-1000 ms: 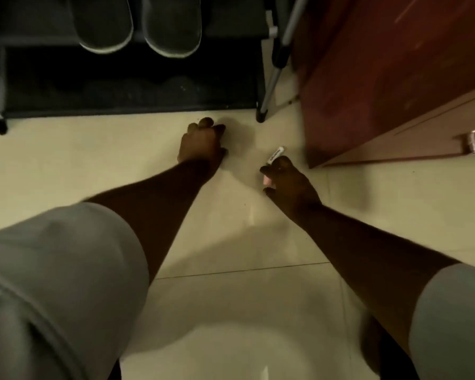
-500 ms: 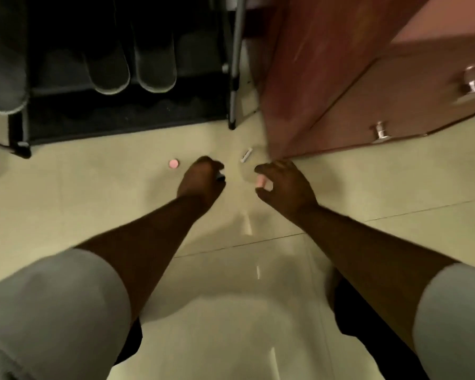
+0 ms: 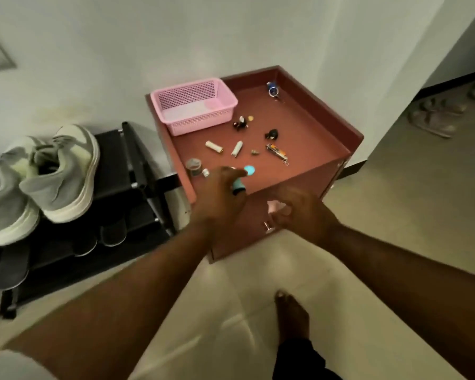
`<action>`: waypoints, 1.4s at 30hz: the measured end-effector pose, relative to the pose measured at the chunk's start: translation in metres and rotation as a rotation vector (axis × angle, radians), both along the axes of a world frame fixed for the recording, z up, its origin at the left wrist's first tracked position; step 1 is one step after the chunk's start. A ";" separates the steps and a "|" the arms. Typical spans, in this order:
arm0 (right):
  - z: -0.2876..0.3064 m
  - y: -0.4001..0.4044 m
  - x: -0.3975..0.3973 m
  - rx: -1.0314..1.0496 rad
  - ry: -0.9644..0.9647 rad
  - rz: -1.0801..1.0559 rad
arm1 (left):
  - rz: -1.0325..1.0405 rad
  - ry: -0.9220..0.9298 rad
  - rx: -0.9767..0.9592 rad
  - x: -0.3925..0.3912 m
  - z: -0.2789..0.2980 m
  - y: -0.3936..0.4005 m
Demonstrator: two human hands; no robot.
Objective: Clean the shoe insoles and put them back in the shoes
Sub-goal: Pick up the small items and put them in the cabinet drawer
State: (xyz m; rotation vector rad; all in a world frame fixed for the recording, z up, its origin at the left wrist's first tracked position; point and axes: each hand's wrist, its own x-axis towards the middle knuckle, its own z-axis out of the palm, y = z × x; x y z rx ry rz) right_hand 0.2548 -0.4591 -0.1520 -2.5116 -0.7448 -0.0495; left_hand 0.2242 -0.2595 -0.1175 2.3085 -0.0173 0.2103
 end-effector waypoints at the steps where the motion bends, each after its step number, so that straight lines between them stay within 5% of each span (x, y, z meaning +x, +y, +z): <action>1: 0.009 -0.004 0.016 0.031 -0.015 -0.024 | 0.003 -0.003 0.039 0.020 0.005 -0.003; 6: 0.024 -0.016 0.107 0.116 -0.092 -0.217 | -0.012 -0.015 0.230 0.124 0.003 -0.020; 12: -0.025 -0.025 0.192 0.156 -0.114 -0.340 | 0.076 -0.001 0.591 0.211 -0.033 -0.038; 19: -0.039 -0.022 0.205 0.178 -0.113 -0.304 | 0.078 0.008 0.634 0.221 -0.040 -0.030; 27: -0.004 0.011 0.093 0.310 -0.138 -0.268 | 0.101 -0.070 0.422 0.095 -0.002 -0.006; 33: -0.011 0.120 -0.050 0.346 -0.077 0.088 | 0.234 -0.115 0.211 -0.058 -0.019 0.081; 37: -0.079 0.182 -0.096 0.175 0.126 0.204 | 0.433 0.174 0.137 -0.138 -0.089 0.153; 42: -0.190 0.224 -0.082 -0.033 0.455 0.017 | 0.564 0.622 0.079 -0.170 -0.207 0.220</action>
